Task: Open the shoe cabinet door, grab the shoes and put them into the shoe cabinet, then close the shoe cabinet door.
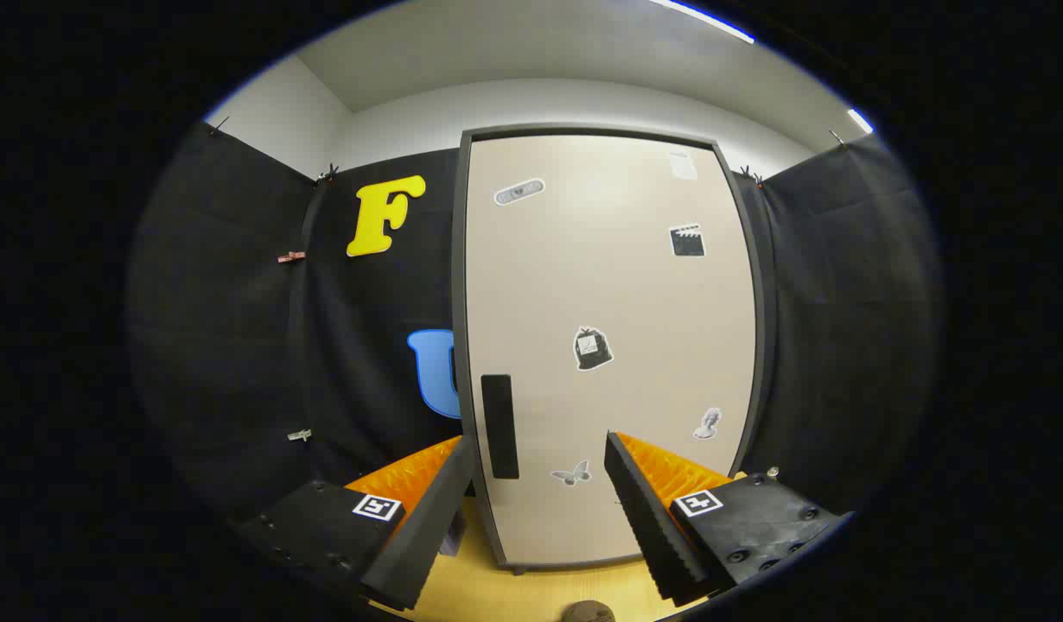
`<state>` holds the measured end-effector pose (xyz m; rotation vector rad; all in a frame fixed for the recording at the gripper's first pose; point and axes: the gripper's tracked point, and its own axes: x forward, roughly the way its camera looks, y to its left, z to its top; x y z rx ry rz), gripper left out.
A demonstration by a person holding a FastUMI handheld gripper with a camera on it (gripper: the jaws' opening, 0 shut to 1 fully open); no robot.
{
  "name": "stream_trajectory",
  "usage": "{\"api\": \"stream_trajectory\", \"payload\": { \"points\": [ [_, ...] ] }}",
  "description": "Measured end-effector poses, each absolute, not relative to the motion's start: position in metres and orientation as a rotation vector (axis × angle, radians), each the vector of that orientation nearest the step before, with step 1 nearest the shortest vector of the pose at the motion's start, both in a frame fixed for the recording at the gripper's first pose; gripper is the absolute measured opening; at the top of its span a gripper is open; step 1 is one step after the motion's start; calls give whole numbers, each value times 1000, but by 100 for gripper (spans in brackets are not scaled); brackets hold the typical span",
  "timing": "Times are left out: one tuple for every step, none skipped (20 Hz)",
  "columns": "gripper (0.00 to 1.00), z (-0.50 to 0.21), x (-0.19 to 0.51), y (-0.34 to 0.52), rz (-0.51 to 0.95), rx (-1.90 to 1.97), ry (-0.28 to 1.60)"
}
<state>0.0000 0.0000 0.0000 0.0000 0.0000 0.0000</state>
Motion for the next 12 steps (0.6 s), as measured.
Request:
{"api": "stream_trajectory", "payload": {
  "points": [
    [99,-2,1,0,-4,4,7],
    [99,-2,1,1,1,2,5],
    [99,-2,2,1,0,-8,1],
    [99,-2,3,2,-3,-20,-1],
    [98,-2,3,5,0,-26,-3],
    [99,-1,3,5,-3,-22,-5],
    [99,-1,3,5,-3,-16,-5],
    [99,-1,3,5,-2,-10,-3],
    [99,-1,2,4,-4,-10,-2],
    [99,-1,2,4,-7,-15,-1],
    [99,-2,4,6,-11,-21,0],
    [99,-1,4,6,-15,-24,-1]
  ]
}}
